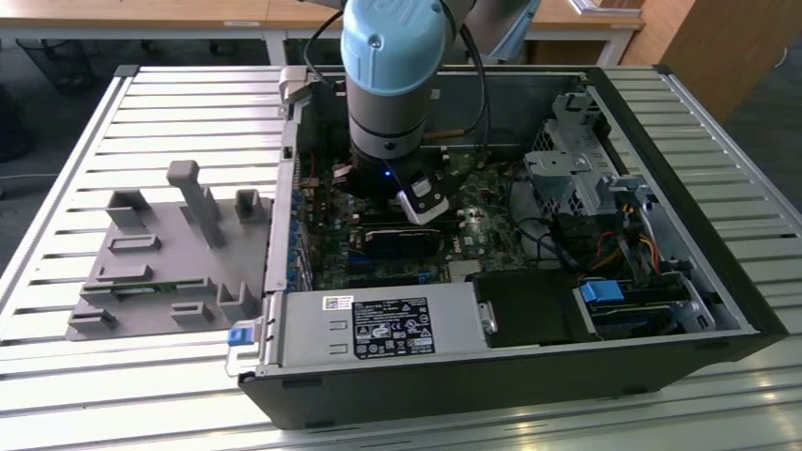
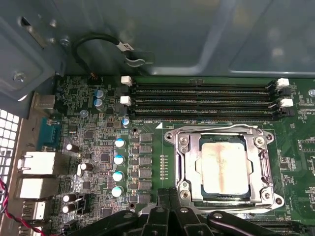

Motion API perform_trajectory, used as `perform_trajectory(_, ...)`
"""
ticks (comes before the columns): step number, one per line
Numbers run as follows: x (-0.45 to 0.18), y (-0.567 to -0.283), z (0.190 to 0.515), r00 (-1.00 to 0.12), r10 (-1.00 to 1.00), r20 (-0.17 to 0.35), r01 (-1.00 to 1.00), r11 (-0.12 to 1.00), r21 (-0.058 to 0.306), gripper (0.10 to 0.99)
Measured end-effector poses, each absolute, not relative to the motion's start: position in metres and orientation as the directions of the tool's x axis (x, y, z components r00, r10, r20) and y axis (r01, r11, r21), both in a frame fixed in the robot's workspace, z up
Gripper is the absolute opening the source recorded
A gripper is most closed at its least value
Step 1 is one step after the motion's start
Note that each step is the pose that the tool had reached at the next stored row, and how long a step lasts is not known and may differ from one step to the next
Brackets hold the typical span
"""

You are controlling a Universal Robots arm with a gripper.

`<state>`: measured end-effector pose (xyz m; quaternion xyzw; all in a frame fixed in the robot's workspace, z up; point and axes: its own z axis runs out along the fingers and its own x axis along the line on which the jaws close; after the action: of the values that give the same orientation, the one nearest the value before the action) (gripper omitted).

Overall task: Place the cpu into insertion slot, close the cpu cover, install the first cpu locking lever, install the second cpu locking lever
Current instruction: 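Install the second cpu locking lever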

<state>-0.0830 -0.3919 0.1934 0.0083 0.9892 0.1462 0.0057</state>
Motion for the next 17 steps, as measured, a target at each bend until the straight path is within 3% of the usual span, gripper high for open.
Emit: perform_trajectory(17, -0.0831, -0.3955, 0.1929, -1.000, 0.018, -0.009, 0.015, 0.956, 0.292, 0.106)
